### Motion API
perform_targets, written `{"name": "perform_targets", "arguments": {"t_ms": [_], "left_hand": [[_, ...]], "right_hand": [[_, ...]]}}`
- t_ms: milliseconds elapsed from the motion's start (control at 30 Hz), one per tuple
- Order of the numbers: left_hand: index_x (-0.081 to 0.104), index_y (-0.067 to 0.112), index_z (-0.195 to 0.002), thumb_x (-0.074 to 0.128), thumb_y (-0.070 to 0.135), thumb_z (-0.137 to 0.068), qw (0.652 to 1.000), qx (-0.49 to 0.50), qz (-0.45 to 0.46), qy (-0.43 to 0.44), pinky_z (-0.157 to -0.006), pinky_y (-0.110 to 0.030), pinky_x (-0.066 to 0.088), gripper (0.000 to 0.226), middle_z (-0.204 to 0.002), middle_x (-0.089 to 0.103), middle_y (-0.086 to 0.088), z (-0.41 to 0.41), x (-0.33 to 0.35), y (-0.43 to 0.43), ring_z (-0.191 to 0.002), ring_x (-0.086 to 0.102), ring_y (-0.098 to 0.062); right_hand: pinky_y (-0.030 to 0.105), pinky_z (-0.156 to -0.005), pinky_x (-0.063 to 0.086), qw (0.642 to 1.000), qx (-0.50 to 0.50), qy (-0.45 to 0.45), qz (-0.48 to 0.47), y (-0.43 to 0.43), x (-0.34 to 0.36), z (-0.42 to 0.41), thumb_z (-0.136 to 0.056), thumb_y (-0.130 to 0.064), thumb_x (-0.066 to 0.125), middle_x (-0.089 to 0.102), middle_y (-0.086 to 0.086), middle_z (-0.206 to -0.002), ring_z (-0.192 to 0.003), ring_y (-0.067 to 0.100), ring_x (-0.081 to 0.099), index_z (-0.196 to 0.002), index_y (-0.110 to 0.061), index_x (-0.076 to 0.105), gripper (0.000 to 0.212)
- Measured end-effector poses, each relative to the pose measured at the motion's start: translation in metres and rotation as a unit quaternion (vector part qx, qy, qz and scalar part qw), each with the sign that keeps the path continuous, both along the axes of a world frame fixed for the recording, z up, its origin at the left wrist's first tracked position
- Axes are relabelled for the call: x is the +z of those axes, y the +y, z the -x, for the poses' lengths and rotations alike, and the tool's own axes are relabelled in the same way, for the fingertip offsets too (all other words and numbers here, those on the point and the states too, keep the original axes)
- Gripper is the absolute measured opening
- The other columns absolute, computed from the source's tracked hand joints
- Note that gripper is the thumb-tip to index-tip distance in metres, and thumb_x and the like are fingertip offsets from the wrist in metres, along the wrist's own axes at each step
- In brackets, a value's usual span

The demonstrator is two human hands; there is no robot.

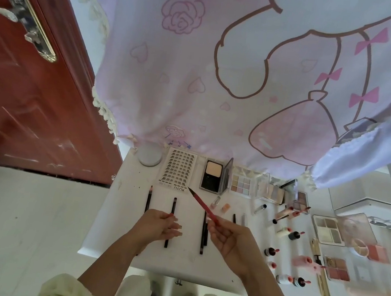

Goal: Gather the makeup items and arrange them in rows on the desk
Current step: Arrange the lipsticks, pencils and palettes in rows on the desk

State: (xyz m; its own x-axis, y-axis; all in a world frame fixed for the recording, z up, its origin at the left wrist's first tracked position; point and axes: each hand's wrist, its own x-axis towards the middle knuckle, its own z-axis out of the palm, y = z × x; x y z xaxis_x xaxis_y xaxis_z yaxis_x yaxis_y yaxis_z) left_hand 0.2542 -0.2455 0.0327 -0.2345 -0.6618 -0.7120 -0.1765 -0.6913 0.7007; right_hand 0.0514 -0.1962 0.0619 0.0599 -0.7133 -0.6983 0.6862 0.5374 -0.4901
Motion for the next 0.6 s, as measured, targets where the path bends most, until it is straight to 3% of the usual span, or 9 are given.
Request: {"name": "perform_targets", "arguments": {"t_ms": [133, 267, 400, 500, 533, 600], "left_hand": [[0.058, -0.001, -0.114, 0.052, 0.021, -0.099, 1.0, 0.017, -0.02, -0.005, -0.067, -0.021, 0.056, 0.027, -0.106, 0.071, -0.009, 0.011, -0.001, -0.002, -0.084, 0.073, -0.02], [0.063, 0.003, -0.106, 0.057, 0.027, -0.097, 0.999, 0.031, -0.003, -0.041, -0.065, -0.019, 0.055, 0.026, -0.1, 0.072, -0.008, 0.015, -0.003, -0.005, -0.083, 0.072, -0.018], [0.072, 0.013, -0.101, 0.064, 0.032, -0.091, 0.994, 0.028, 0.05, -0.094, -0.067, -0.015, 0.05, 0.023, -0.096, 0.071, 0.0, 0.017, -0.007, -0.009, -0.085, 0.065, -0.01], [0.073, 0.018, -0.098, 0.069, 0.034, -0.087, 0.984, 0.013, 0.09, -0.154, -0.079, -0.021, 0.05, 0.02, -0.091, 0.068, 0.007, 0.02, -0.013, -0.015, -0.086, 0.062, -0.007], [0.072, 0.022, -0.089, 0.068, 0.034, -0.088, 0.977, -0.004, 0.104, -0.184, -0.073, -0.018, 0.047, 0.013, -0.082, 0.065, 0.01, 0.021, -0.012, -0.017, -0.079, 0.06, -0.004], [0.065, 0.027, -0.071, 0.067, 0.035, -0.088, 0.96, -0.044, 0.134, -0.243, -0.059, -0.012, 0.039, 0.019, -0.067, 0.057, 0.013, 0.024, -0.013, -0.021, -0.063, 0.052, -0.001]], "right_hand": [[0.025, -0.064, 0.059, 0.999, 0.034, -0.016, -0.028, 0.003, -0.012, -0.007, -0.089, 0.002, 0.055, 0.07, 0.022, -0.101, -0.08, 0.023, 0.072, -0.109, 0.012, 0.066, 0.024], [0.027, -0.065, 0.06, 0.997, 0.073, 0.007, -0.039, 0.002, -0.017, -0.011, -0.09, 0.002, 0.056, 0.07, 0.024, -0.101, -0.086, 0.028, 0.072, -0.102, 0.01, 0.068, 0.019], [0.028, -0.072, 0.058, 0.969, 0.169, 0.175, -0.044, -0.004, -0.02, -0.016, -0.09, -0.008, 0.062, 0.074, 0.018, -0.094, -0.081, 0.025, 0.072, -0.099, 0.003, 0.071, 0.017], [0.019, -0.057, 0.051, 0.93, 0.199, 0.305, -0.057, -0.011, -0.025, -0.022, -0.084, -0.013, 0.071, 0.07, 0.009, -0.079, -0.063, 0.014, 0.06, -0.092, 0.0, 0.074, 0.016], [0.018, -0.054, 0.047, 0.914, 0.203, 0.344, -0.061, -0.013, -0.028, -0.024, -0.082, -0.014, 0.072, 0.067, 0.006, -0.075, -0.061, 0.012, 0.056, -0.089, 0.0, 0.075, 0.016], [0.019, -0.057, 0.045, 0.883, 0.216, 0.412, -0.062, -0.018, -0.034, -0.027, -0.081, -0.016, 0.073, 0.065, 0.004, -0.072, -0.063, 0.012, 0.055, -0.085, 0.0, 0.074, 0.017]]}}
